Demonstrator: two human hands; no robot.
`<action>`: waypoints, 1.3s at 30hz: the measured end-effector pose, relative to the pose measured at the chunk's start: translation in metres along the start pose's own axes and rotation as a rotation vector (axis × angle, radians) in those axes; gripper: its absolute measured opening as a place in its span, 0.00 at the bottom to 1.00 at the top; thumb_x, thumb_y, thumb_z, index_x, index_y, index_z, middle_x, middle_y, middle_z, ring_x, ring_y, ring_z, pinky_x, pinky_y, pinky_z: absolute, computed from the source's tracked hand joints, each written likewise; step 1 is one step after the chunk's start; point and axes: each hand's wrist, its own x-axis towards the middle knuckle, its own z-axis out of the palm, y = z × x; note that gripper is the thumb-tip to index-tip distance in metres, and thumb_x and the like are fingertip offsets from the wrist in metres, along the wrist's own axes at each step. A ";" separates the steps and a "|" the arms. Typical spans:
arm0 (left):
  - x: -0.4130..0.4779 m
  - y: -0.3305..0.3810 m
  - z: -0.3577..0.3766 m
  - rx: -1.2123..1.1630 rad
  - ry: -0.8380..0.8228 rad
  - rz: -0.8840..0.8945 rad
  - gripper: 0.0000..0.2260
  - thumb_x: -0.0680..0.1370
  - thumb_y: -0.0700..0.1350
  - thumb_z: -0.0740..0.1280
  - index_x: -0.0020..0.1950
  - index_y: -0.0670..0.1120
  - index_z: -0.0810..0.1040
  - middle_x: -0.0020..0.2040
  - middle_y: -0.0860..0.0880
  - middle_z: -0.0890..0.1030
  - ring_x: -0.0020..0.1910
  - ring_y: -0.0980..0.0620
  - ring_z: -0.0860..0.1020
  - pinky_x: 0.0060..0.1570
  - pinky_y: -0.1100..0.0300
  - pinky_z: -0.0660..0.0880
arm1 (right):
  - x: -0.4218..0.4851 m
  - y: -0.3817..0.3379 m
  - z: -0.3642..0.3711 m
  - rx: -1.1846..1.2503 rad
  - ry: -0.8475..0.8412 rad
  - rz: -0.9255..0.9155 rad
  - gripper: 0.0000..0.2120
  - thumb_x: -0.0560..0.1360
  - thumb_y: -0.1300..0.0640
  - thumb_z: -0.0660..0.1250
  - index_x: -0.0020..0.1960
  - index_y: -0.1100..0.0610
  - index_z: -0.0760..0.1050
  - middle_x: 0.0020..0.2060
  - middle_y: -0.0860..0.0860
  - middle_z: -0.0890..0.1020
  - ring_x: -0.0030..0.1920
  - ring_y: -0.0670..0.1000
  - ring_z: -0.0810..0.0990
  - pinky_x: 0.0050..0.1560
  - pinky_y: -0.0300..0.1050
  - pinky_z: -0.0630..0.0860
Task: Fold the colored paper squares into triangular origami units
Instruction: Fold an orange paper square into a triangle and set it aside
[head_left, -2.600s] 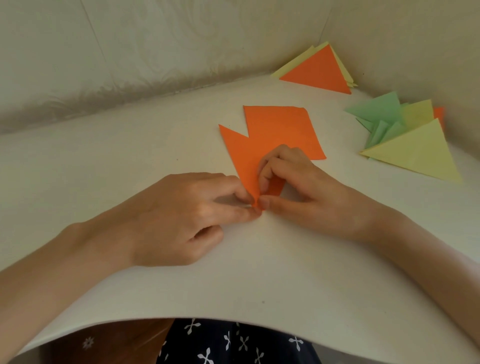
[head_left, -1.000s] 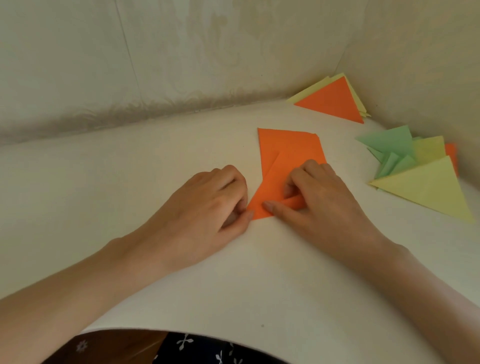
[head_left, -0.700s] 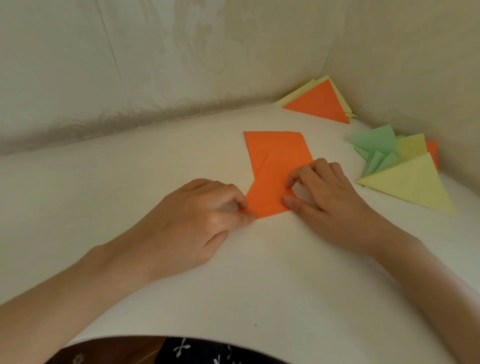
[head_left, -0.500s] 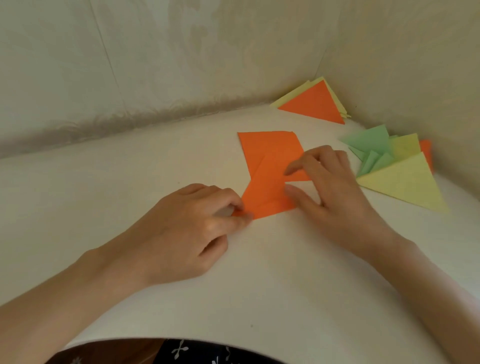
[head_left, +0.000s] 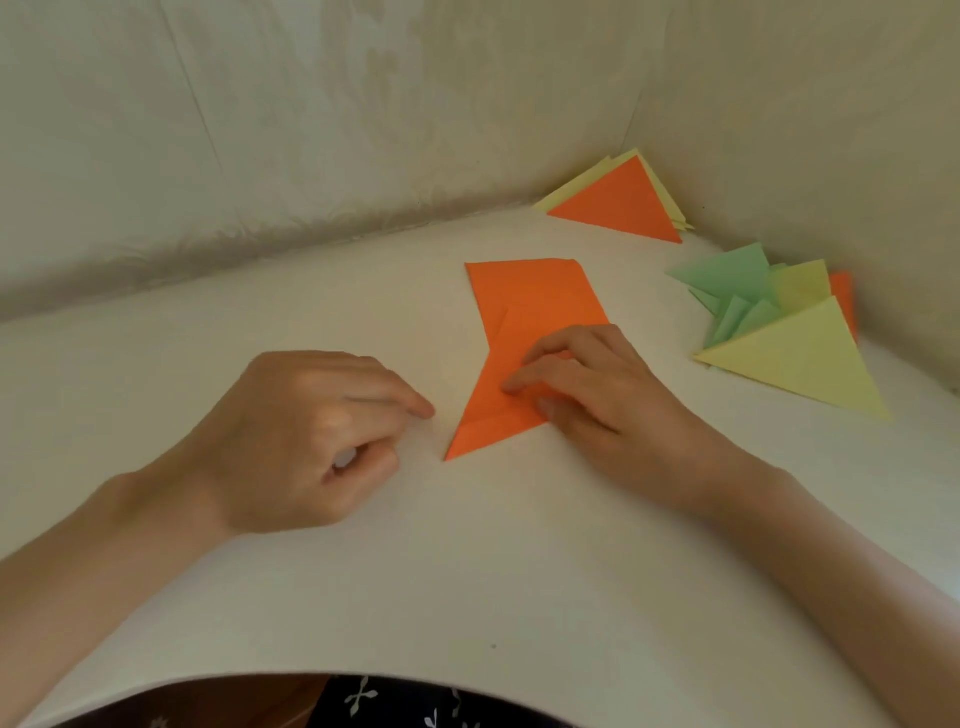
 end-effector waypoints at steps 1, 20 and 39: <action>0.000 -0.002 0.000 -0.005 0.048 -0.040 0.12 0.73 0.39 0.58 0.35 0.43 0.80 0.42 0.52 0.84 0.39 0.53 0.81 0.34 0.59 0.76 | -0.001 0.000 -0.002 0.008 0.006 -0.044 0.14 0.77 0.49 0.57 0.55 0.51 0.78 0.54 0.48 0.75 0.57 0.50 0.68 0.60 0.39 0.64; 0.027 0.022 0.011 -1.287 0.222 -0.724 0.08 0.65 0.41 0.70 0.44 0.45 0.82 0.39 0.47 0.83 0.40 0.53 0.81 0.44 0.64 0.79 | 0.006 -0.014 -0.002 -0.313 0.608 -0.484 0.02 0.74 0.59 0.71 0.45 0.56 0.78 0.48 0.51 0.72 0.47 0.54 0.68 0.43 0.53 0.70; 0.025 0.028 0.013 -1.256 0.212 -0.636 0.10 0.79 0.43 0.58 0.54 0.41 0.74 0.47 0.46 0.84 0.47 0.48 0.84 0.45 0.63 0.78 | 0.007 -0.028 0.004 0.168 0.525 0.073 0.12 0.74 0.49 0.64 0.39 0.57 0.76 0.43 0.46 0.72 0.46 0.49 0.67 0.48 0.33 0.65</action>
